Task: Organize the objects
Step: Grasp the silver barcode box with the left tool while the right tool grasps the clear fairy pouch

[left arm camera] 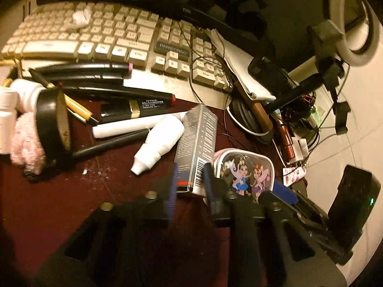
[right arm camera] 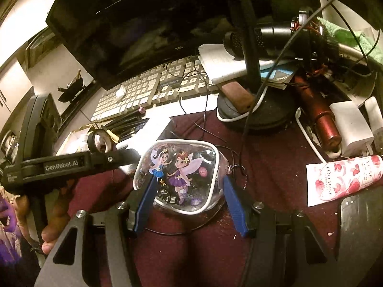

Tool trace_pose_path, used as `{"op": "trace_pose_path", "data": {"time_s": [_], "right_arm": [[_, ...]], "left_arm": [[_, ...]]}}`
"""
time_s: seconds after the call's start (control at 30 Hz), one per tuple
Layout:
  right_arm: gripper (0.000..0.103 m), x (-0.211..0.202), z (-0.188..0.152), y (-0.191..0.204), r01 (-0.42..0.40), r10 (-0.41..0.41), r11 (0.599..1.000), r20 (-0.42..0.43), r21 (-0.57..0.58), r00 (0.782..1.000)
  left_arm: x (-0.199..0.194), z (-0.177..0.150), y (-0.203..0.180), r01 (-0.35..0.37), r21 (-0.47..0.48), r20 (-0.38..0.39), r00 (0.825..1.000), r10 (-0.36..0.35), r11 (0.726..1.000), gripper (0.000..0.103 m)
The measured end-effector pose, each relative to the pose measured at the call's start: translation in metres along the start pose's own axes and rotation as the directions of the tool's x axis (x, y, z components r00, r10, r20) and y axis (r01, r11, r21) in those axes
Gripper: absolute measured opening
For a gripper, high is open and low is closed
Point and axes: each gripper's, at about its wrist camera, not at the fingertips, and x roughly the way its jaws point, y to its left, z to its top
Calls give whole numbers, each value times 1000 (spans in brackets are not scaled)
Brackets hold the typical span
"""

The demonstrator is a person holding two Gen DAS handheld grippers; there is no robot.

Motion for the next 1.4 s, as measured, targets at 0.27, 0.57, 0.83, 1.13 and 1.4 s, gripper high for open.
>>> {"op": "trace_pose_path", "data": {"time_s": [0.27,0.57,0.83,1.13,1.4], "right_arm": [[58,5,-2,16,-13,10,997,-40,-80,999],[58,-7,3,14,51,-50,996,11,-80,999],[58,-3,-4,16,60,-61,994,-8,-92,998],[58,-12,0,12,63,-61,995,27,-81,998],[58,-10,8,17,56,-53,995,41,-80,998]], "left_arm": [[-14,-14,6,-42,37,4,999,42,998,39],[-6,2,-11,-41,71,10,999,40,997,48],[17,17,-20,-137,125,8,991,137,983,35],[14,3,-29,-127,240,21,992,126,962,35],[1,-15,-18,-85,213,-2,996,87,973,30]]}}
